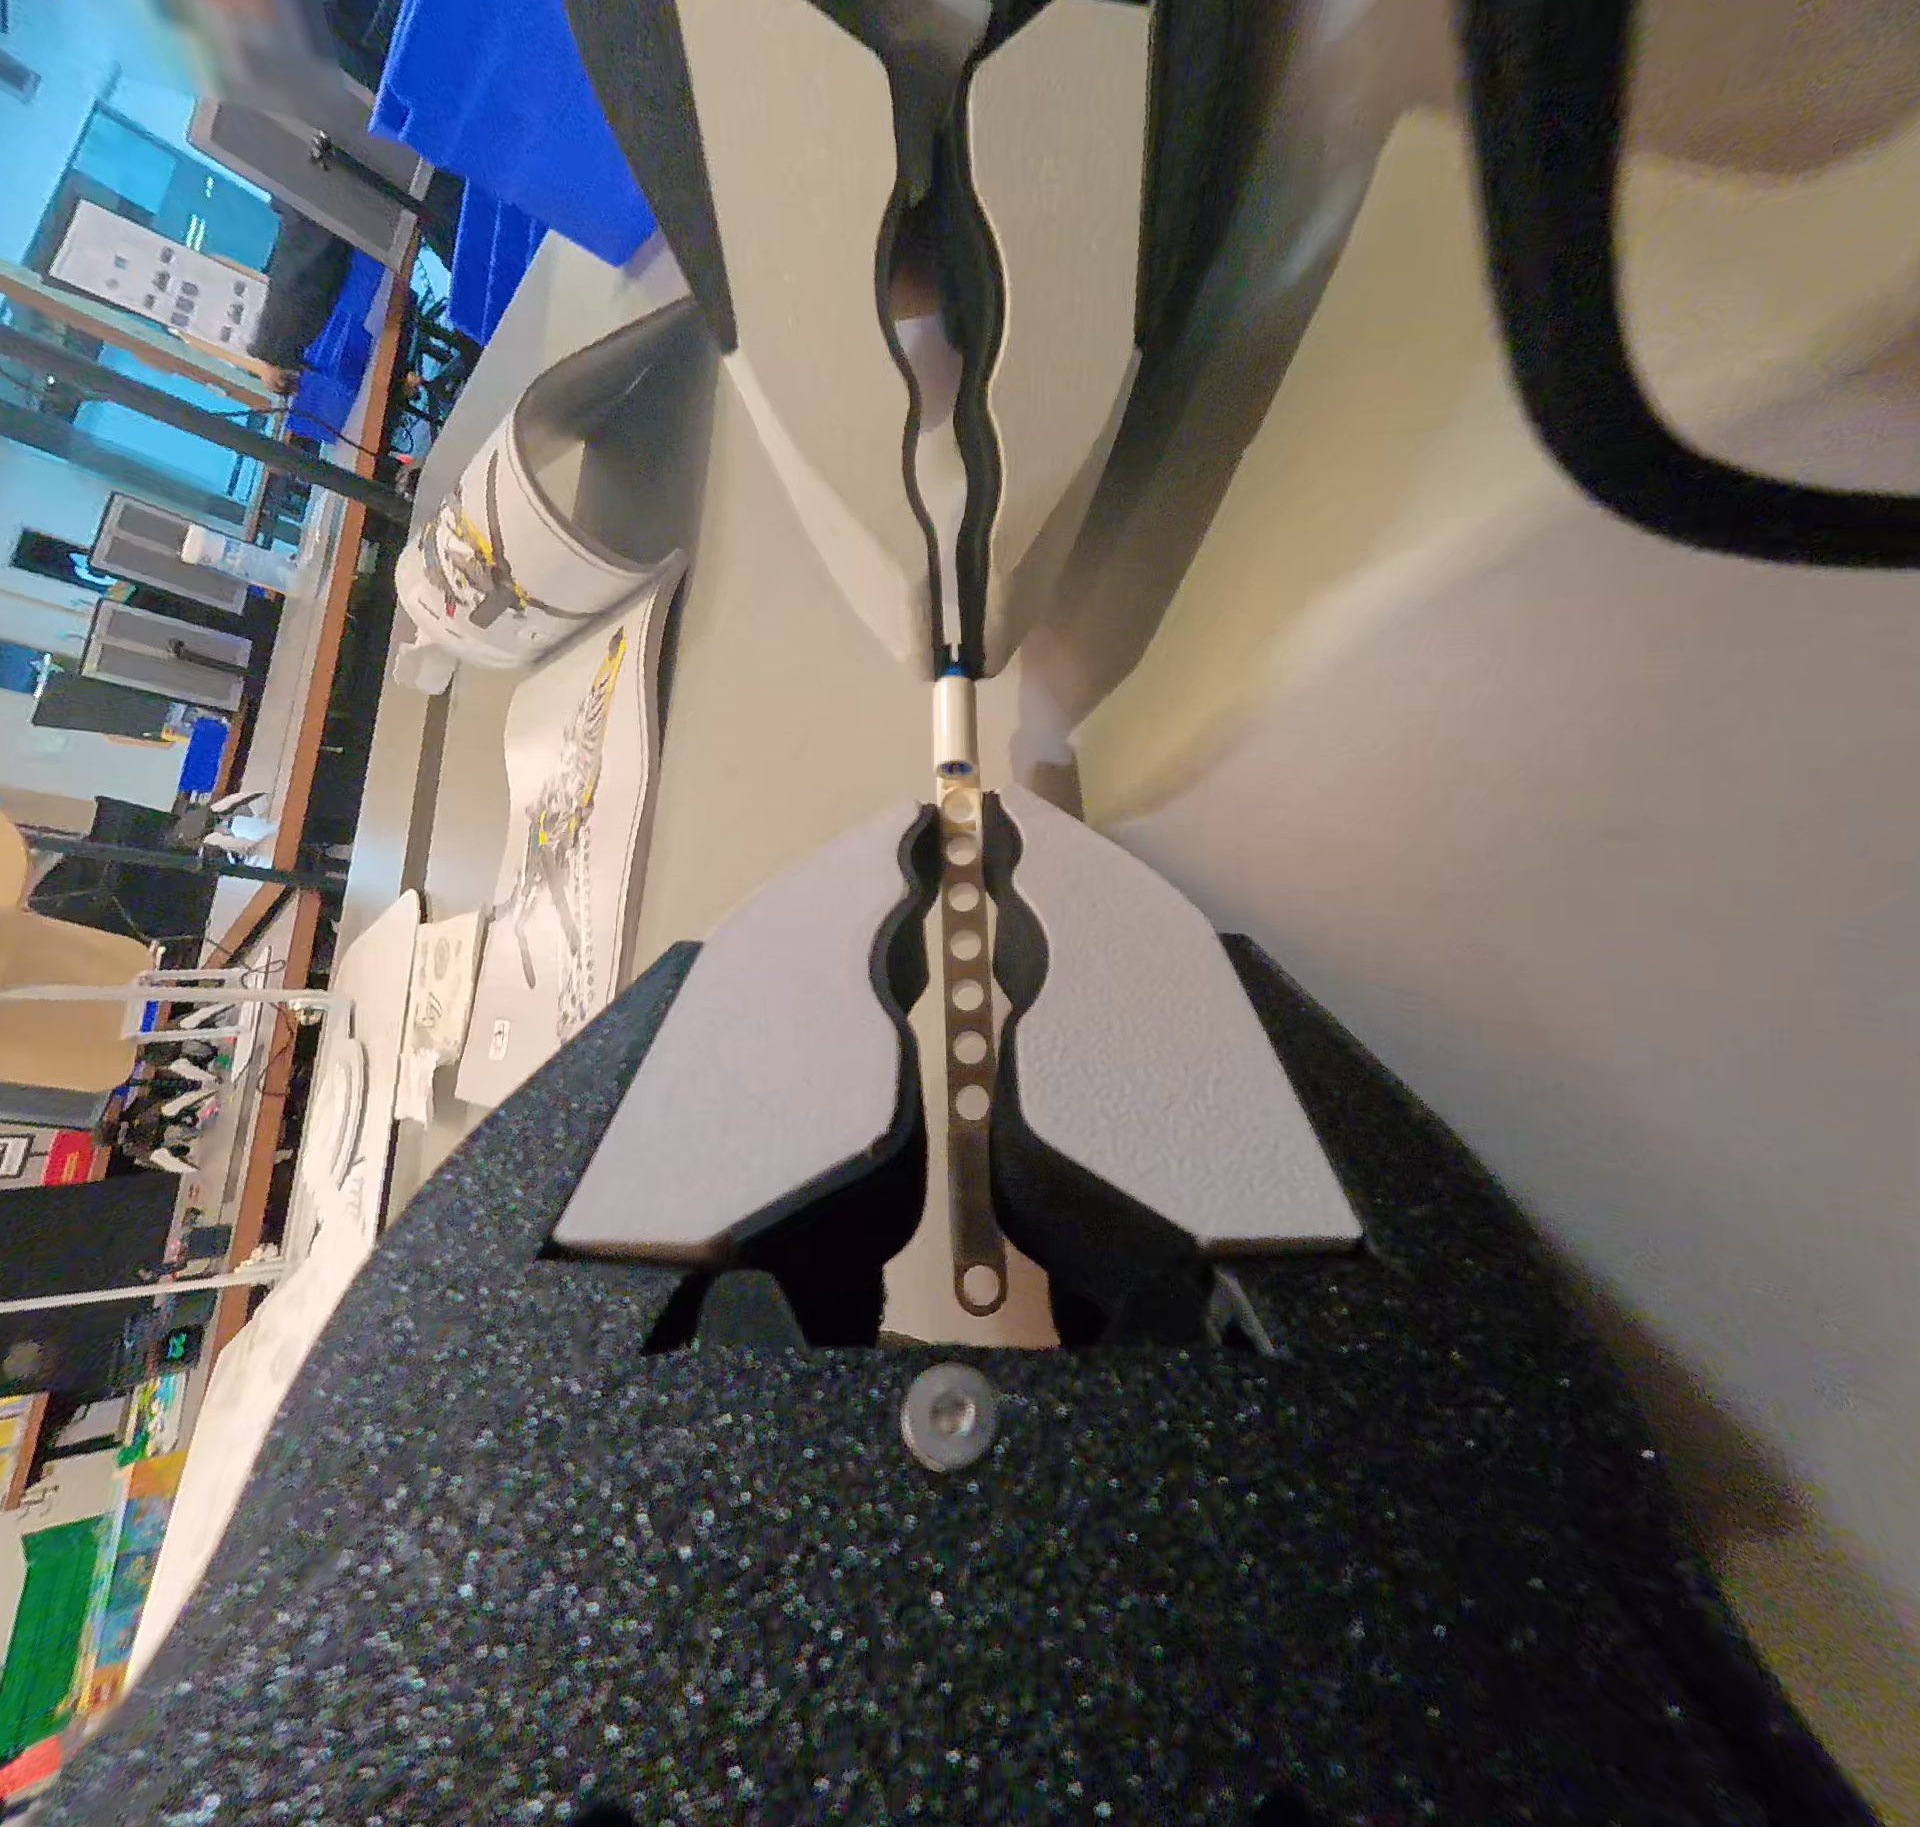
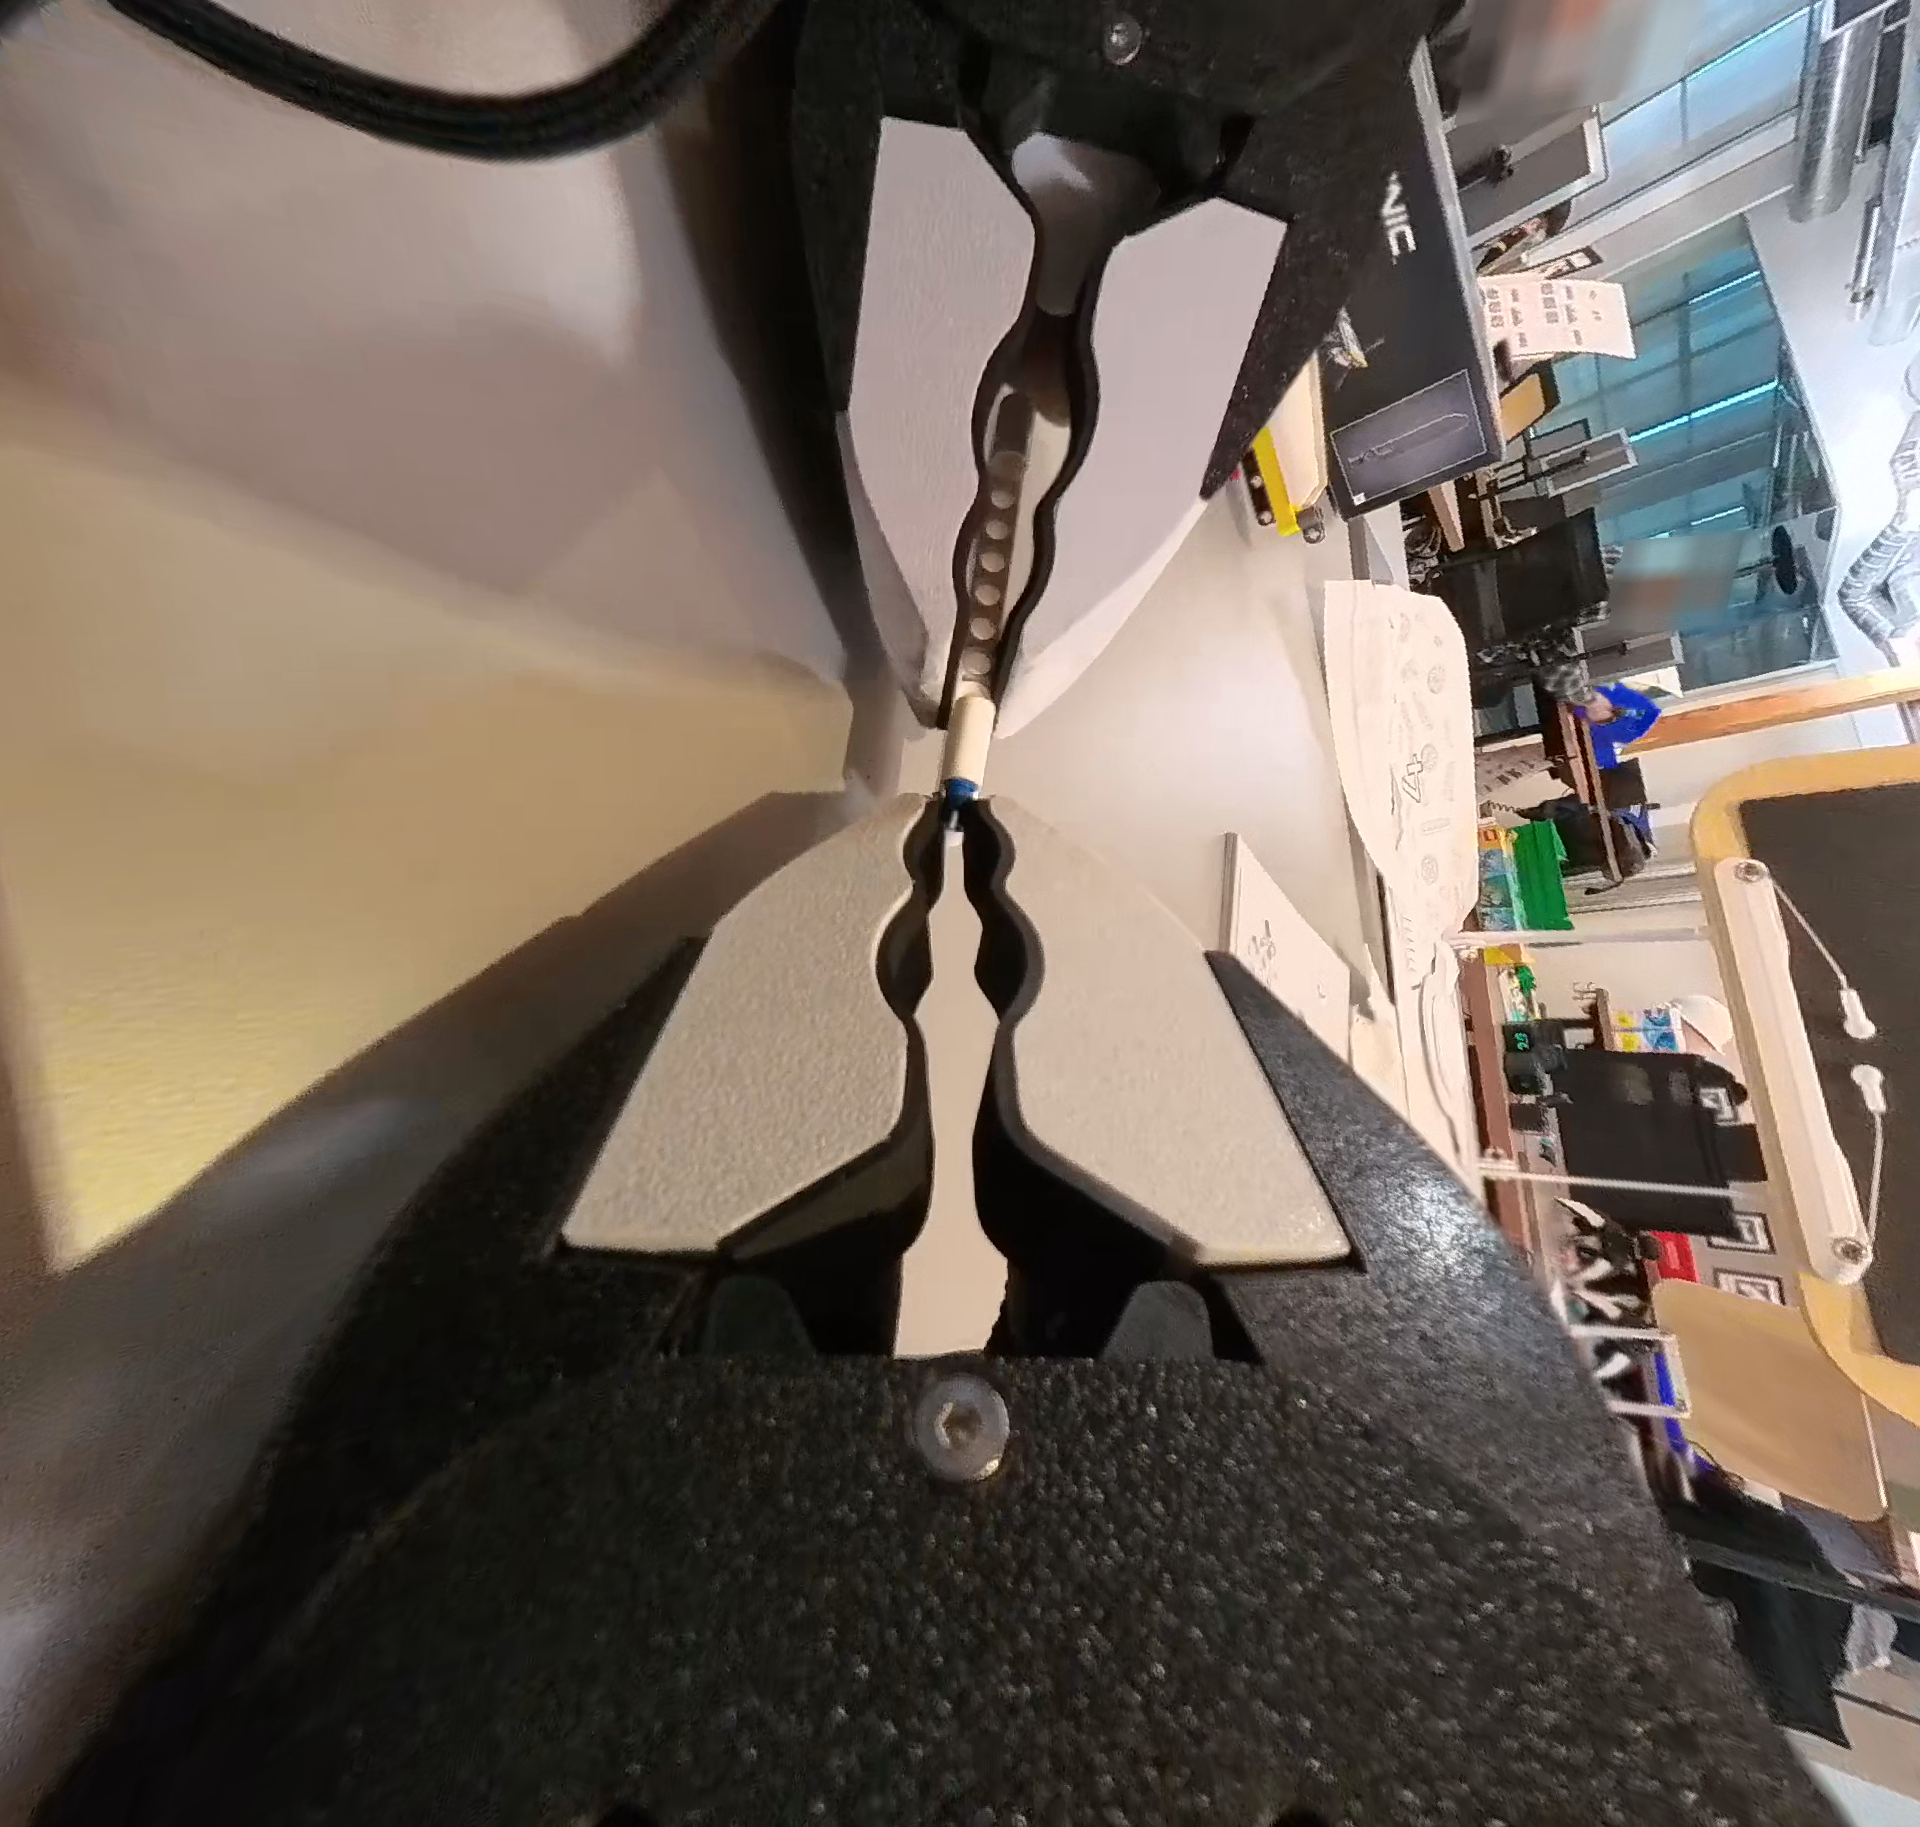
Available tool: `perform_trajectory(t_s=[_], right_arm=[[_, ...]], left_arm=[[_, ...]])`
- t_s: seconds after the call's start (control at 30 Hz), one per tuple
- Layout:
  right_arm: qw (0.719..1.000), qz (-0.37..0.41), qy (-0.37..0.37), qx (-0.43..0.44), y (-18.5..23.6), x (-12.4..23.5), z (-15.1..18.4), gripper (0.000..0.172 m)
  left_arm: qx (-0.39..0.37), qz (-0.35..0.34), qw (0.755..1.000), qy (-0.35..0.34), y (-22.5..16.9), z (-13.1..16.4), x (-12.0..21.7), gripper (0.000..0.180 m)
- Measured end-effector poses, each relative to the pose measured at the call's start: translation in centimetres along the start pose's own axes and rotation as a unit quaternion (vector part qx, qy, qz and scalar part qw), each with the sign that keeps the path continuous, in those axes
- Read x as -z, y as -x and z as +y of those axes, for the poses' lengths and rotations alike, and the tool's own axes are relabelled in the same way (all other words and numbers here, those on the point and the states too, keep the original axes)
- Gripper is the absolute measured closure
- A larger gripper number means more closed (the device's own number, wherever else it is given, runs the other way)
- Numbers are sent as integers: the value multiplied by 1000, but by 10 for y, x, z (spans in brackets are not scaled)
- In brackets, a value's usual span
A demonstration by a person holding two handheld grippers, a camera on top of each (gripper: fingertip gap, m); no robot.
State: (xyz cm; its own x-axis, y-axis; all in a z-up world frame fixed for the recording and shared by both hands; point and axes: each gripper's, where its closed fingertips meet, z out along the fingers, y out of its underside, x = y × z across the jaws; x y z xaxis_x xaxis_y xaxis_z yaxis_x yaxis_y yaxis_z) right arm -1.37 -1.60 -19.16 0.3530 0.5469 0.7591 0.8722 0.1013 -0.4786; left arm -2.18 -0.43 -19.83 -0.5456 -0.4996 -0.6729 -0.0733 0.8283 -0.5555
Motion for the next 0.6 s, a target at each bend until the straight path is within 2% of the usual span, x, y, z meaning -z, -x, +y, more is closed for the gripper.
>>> perform_trajectory(t_s=[0.17, 0.3, 0.47, 0.6], right_arm=[[1000, 2, 1, -15, 3, 10, 3, 168], [999, 13, 39, -27, 4, 23, 24, 168], [996, 41, 56, -50, -3, 31, 31, 168], [990, 65, 100, -76, -4, 39, 43, 168]], left_arm=[[0, 1, 1000, -13, -3, -5, 0, 171], [26, -9, 1000, -3, 4, 4, 4, 171], [45, -10, 999, 1, 8, 4, 0, 171], [75, 4, 997, 5, 9, 3, -4, 171]])
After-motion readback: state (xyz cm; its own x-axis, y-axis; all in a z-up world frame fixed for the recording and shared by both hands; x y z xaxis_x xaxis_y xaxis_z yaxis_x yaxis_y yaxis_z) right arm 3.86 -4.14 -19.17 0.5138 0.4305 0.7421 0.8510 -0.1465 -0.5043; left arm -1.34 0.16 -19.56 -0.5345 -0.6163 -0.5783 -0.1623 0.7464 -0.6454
